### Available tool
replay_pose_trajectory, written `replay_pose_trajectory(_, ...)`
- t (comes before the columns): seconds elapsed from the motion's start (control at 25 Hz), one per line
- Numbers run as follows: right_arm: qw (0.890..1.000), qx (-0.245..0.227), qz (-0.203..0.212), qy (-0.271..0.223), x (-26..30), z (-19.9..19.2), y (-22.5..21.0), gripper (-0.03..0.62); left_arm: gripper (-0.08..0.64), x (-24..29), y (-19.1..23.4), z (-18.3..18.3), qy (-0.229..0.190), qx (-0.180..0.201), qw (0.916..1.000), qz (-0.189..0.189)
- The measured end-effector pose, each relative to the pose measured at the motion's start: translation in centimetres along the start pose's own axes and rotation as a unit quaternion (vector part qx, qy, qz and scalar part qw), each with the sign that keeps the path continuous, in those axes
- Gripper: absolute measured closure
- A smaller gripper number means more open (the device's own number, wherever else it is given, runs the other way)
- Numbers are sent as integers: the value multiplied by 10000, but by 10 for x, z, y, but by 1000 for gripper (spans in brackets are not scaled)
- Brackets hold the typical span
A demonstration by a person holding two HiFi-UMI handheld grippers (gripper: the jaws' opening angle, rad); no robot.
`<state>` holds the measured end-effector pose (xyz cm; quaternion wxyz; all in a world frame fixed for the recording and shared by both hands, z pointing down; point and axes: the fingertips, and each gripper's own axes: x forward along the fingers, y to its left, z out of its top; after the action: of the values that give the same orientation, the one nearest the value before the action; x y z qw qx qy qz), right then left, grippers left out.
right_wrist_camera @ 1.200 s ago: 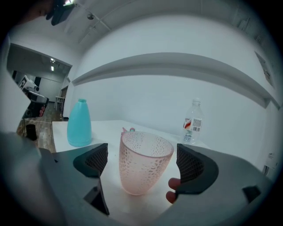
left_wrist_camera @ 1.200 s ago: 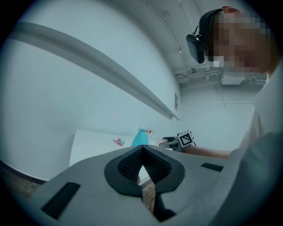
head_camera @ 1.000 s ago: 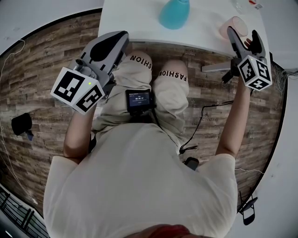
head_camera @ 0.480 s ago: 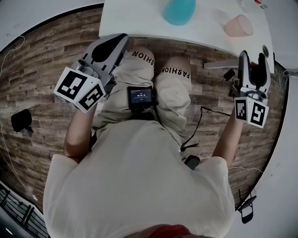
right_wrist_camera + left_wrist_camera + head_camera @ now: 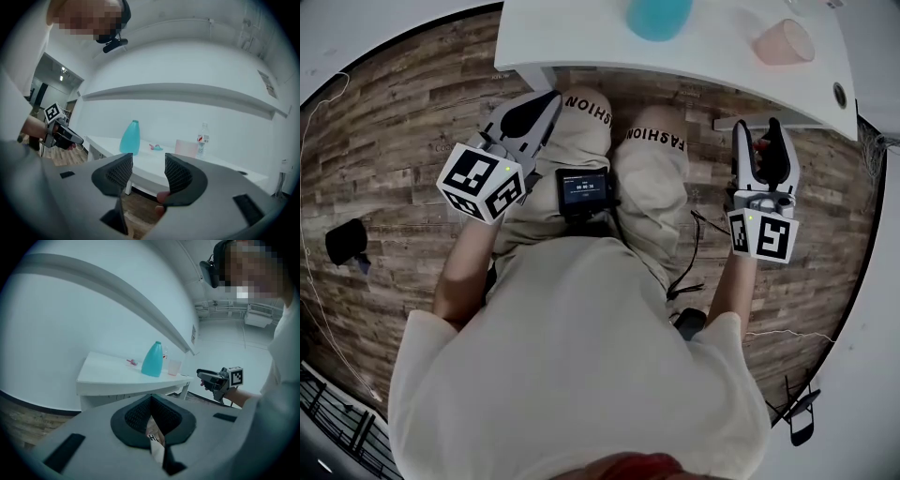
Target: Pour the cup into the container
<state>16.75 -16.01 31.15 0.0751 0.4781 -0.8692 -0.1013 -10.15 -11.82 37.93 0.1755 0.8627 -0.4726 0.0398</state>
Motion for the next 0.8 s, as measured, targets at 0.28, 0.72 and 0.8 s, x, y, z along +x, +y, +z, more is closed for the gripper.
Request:
replay_pose_trajectory(0.28,9964,736,103,414,5,-54,27,383,549,11,4,-48,282,-20,9996,89)
replay_pose_trajectory(0.72,9775,1460,710,1350,20,-140,101,393,549,18,21,-100,666,-303,9969,280)
replay_pose_trajectory(0.8,9743,1516,802,1462,22,-151,112,393,549,20,20,-106,712,-347,9965,273)
